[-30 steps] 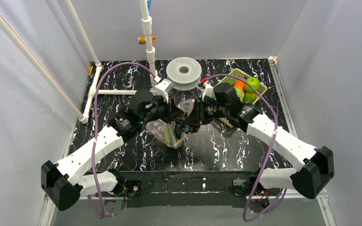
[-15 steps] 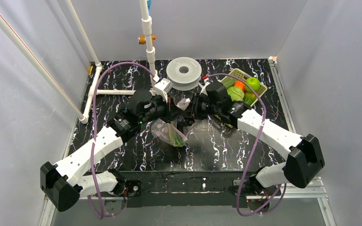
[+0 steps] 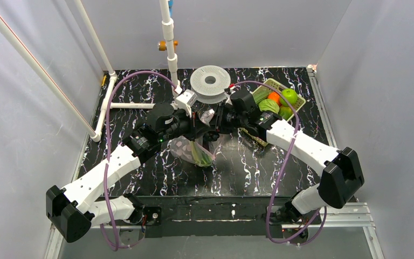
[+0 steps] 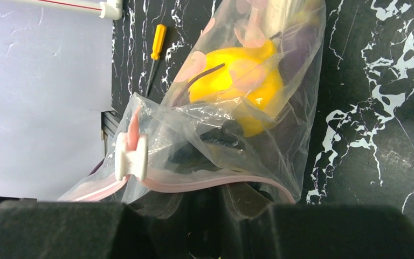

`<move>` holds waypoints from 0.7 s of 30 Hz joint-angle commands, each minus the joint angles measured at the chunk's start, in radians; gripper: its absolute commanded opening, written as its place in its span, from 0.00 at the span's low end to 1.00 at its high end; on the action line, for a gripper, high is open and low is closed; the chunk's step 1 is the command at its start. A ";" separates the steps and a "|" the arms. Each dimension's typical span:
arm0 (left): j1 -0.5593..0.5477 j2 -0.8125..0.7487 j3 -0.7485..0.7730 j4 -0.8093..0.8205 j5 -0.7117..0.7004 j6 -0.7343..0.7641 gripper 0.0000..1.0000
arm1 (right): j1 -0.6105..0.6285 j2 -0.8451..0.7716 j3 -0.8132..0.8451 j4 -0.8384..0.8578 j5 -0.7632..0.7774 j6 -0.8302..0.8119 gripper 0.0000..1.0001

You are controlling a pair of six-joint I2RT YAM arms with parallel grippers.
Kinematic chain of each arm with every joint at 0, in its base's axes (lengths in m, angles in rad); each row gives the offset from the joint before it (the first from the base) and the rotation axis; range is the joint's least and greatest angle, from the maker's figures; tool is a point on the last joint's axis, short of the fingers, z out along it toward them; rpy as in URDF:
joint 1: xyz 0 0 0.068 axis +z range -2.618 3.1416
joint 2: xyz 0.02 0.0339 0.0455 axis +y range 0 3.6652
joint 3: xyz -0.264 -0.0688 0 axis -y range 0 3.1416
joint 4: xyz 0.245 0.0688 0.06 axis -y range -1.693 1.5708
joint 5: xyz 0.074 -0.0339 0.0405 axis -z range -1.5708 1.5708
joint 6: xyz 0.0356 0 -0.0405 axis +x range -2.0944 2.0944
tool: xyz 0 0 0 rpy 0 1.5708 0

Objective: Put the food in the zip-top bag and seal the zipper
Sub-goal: Place the fake fruit in the zipper food storage bag.

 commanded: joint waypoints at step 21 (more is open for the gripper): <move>0.008 -0.038 0.010 0.003 -0.033 -0.014 0.00 | 0.015 -0.134 -0.062 0.121 -0.064 0.064 0.01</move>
